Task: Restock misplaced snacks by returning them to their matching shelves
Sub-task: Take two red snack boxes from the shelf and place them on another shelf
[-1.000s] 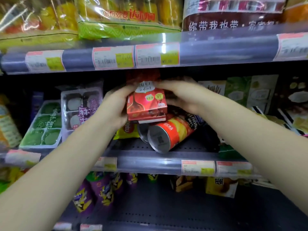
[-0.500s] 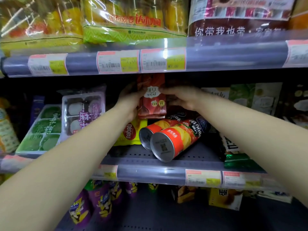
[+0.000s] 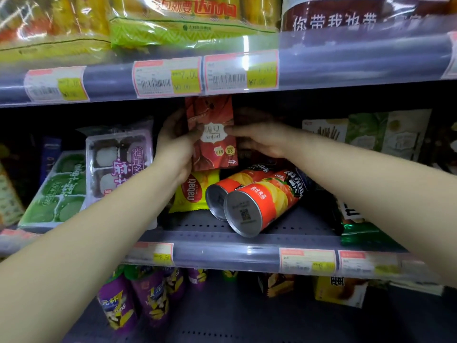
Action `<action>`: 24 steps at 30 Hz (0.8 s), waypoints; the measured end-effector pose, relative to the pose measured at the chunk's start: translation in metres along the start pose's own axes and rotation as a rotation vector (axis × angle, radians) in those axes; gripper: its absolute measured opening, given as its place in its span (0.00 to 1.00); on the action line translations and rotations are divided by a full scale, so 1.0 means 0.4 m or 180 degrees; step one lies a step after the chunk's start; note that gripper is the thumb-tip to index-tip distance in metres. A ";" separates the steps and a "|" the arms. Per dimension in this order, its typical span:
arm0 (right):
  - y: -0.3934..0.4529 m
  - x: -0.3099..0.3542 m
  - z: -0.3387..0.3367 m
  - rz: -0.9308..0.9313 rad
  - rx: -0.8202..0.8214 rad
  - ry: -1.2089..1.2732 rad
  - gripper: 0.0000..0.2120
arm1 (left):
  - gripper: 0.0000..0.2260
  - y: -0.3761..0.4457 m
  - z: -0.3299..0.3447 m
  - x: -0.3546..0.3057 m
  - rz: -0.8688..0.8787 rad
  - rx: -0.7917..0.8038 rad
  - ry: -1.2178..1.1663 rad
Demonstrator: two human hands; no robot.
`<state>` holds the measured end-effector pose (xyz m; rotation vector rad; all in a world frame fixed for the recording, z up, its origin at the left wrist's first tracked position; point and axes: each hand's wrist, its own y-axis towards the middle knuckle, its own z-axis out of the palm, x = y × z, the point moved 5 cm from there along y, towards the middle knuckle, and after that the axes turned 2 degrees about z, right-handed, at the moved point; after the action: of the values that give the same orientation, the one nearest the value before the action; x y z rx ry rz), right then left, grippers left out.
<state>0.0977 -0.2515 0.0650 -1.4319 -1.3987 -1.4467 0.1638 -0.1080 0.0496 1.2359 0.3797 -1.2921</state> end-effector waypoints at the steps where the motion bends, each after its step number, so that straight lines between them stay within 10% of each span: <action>1: 0.004 0.003 -0.003 -0.0033 0.0023 -0.0013 0.24 | 0.23 -0.002 0.004 -0.002 0.0014 -0.0027 0.0014; 24: -0.016 -0.021 -0.103 -0.0161 -0.0822 -0.0850 0.28 | 0.23 0.032 0.080 0.055 0.0407 0.0693 0.1703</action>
<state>0.0829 -0.2913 0.0627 -1.8198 -1.4552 -1.5573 0.1690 -0.1484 0.0498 1.7648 0.5388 -0.8961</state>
